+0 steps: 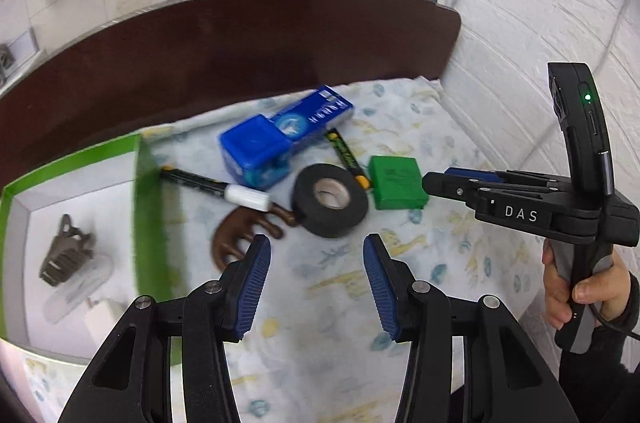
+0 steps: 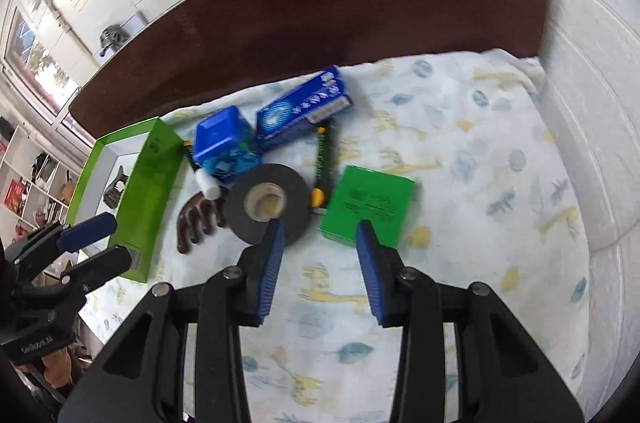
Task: Organize rigid objects
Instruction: 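Move the left tool to the green square box and grasp it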
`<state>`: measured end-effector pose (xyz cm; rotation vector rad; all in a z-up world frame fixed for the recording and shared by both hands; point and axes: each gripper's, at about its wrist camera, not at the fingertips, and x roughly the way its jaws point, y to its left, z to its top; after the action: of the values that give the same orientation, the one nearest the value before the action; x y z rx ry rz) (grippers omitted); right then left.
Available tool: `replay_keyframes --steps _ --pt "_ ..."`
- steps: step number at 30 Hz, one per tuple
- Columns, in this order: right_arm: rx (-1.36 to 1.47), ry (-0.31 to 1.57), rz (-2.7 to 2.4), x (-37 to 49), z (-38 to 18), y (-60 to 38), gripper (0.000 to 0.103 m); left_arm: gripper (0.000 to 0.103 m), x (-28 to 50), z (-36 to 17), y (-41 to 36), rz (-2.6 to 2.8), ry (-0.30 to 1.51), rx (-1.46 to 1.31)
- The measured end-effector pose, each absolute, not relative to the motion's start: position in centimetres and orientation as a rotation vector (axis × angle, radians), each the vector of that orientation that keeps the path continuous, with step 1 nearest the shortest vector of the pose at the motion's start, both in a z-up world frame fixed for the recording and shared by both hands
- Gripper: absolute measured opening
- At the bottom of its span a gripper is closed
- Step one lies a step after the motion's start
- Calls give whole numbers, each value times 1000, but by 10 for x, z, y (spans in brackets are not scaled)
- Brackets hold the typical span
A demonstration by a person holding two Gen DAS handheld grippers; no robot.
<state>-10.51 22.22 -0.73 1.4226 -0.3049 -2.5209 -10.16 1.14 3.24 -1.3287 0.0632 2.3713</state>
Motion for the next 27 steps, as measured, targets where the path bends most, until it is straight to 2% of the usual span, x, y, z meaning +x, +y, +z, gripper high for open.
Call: replay_keyframes --steps 7,18,27 --pt "1455 -413 -2481 -121 -26 260 38 49 -123 -4 66 2305 -101 -1504" --pt "1477 -417 -2361 -190 -55 246 38 49 -132 -27 91 2292 -71 -1609" --pt "1539 -482 -2219 -145 -66 260 38 49 -140 -29 81 2282 -121 -1615"
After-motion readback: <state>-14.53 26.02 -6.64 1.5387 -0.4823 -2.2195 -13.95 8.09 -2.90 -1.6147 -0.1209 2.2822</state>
